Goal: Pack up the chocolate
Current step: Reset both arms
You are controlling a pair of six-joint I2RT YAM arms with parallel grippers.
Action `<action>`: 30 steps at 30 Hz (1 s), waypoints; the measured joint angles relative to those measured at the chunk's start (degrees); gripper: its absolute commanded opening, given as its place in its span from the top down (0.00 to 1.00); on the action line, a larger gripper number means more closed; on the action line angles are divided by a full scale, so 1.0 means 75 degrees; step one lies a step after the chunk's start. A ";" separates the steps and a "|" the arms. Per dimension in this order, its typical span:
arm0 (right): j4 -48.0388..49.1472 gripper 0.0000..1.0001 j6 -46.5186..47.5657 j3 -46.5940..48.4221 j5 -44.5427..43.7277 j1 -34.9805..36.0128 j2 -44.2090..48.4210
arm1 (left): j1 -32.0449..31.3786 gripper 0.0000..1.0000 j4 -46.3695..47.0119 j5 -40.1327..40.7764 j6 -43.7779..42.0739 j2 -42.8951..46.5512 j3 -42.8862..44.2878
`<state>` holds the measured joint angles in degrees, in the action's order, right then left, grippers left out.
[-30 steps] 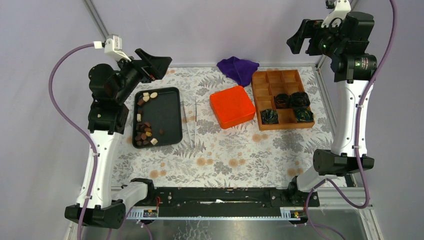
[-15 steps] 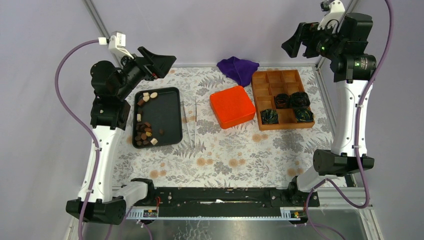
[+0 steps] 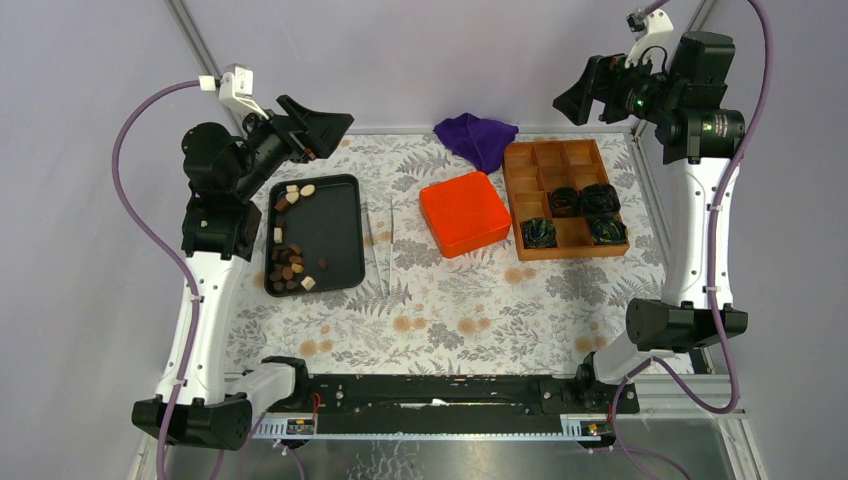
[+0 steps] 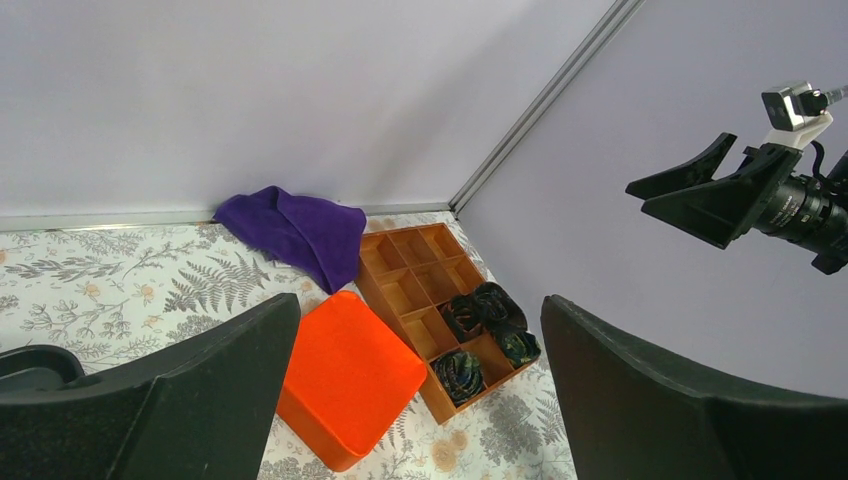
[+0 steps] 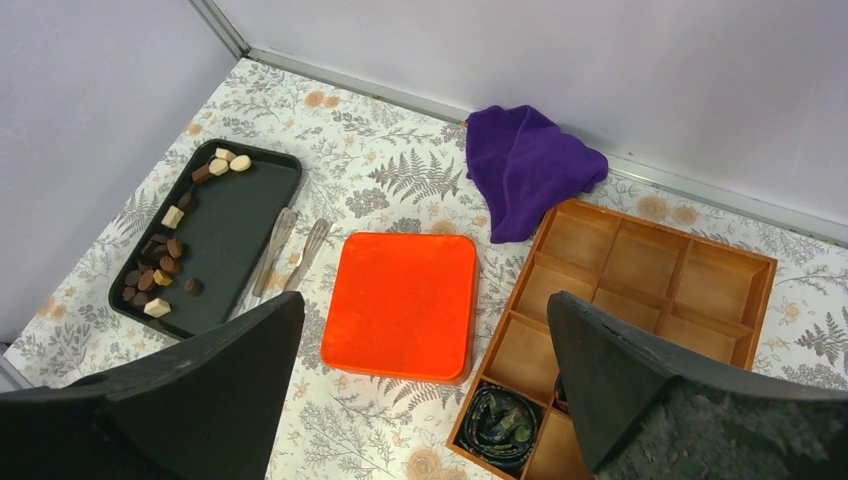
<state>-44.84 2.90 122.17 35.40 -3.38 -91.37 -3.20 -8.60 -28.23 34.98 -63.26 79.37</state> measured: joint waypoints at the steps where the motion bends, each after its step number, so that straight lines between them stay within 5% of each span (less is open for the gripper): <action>1: 0.0003 0.00 -0.0012 -0.0015 0.0015 0.0000 0.0000 | 0.0000 0.01 0.0000 0.0000 0.0000 -0.0003 0.0000; 16: 0.0070 0.00 -0.0219 -0.0233 -0.0184 0.0000 0.0000 | 0.0006 0.01 0.0184 0.0012 -0.0015 -0.0029 -0.0562; 24: 0.0070 0.00 -0.0230 -0.0236 -0.0184 0.0000 0.0000 | 0.0044 0.01 0.2087 -0.0758 0.0816 0.0090 -0.1699; 30: 0.0070 0.00 -0.0224 -0.0236 -0.0195 0.0000 0.0000 | 0.0044 0.01 0.2291 -0.0845 0.0766 0.0122 -0.1635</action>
<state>-44.31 1.21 120.40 33.93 -3.38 -91.37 -2.87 8.58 -34.57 40.73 -62.35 67.11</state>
